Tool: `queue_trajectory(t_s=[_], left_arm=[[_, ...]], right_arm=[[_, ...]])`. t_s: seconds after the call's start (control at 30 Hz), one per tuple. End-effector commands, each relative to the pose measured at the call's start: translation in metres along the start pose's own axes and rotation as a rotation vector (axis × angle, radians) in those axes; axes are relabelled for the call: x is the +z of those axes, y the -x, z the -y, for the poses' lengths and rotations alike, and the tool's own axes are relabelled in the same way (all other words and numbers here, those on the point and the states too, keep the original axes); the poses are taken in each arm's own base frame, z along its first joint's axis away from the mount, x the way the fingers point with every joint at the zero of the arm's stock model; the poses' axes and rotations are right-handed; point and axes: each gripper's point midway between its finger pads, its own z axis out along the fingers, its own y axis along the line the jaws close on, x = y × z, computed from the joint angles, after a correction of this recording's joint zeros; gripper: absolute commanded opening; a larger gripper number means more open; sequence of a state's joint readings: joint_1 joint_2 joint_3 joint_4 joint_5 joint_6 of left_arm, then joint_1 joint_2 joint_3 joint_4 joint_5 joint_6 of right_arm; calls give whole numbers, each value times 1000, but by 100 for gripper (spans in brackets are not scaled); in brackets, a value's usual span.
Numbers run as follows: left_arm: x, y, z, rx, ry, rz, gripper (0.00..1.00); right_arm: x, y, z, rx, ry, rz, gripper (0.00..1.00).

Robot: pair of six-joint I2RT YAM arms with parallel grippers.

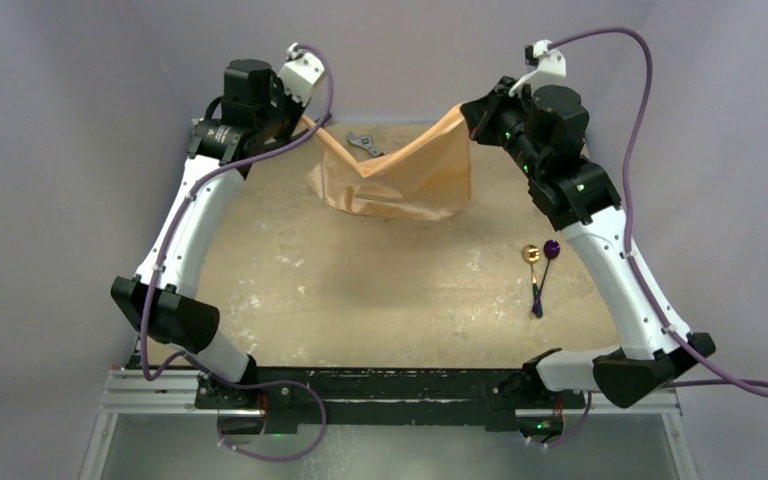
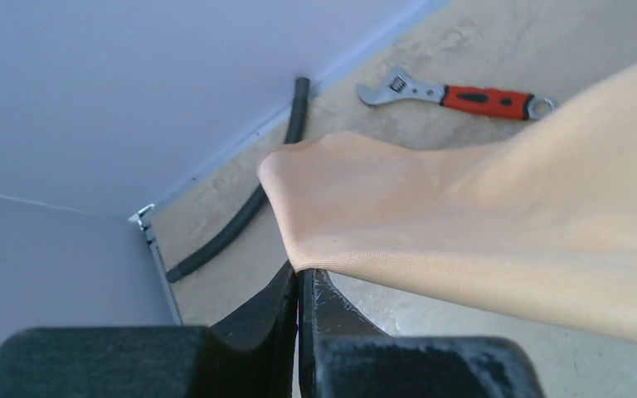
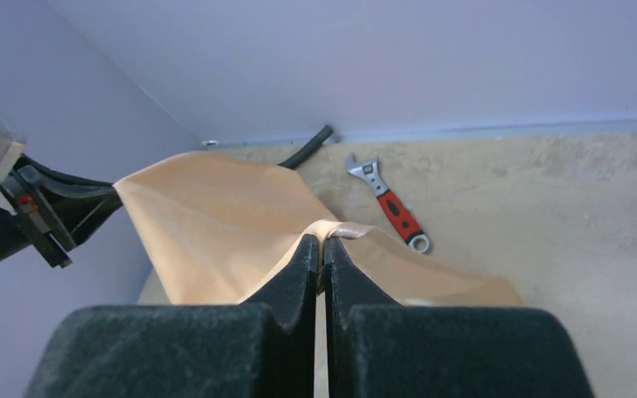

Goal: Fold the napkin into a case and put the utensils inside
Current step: Fold and flatten the napkin at the center of the board.

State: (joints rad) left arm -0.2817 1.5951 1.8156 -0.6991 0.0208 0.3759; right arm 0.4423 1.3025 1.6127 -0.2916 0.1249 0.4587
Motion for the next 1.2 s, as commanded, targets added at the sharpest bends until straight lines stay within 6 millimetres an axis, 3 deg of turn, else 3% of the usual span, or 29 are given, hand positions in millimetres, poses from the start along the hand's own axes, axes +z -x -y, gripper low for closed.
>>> queue_trajectory(t_s=[0.0, 0.13, 0.3, 0.57, 0.7, 0.8, 0.93, 1.07, 1.17], left_arm=[[-26, 48, -37, -71, 160, 134, 0], [-41, 91, -64, -81, 251, 241, 0], [-41, 122, -89, -84, 354, 317, 0], [3, 136, -102, -61, 432, 356, 0], [15, 156, -115, -42, 502, 410, 0], [6, 179, -123, -25, 566, 481, 0], [-29, 211, -125, 13, 642, 588, 0], [-62, 227, -120, 34, 673, 649, 0], [-71, 216, -105, 32, 613, 628, 0]], right_arm=[[-2, 37, -8, -61, -8, 64, 0], [10, 75, -20, -94, -10, 135, 0], [31, 115, -18, -129, -50, 228, 0], [87, 143, 2, -109, -35, 321, 0], [112, 157, 4, -67, 34, 357, 0], [112, 175, -3, -57, 92, 414, 0], [99, 192, 5, -43, 95, 451, 0], [85, 186, 16, -57, 75, 437, 0], [69, 166, 17, -76, 93, 397, 0]])
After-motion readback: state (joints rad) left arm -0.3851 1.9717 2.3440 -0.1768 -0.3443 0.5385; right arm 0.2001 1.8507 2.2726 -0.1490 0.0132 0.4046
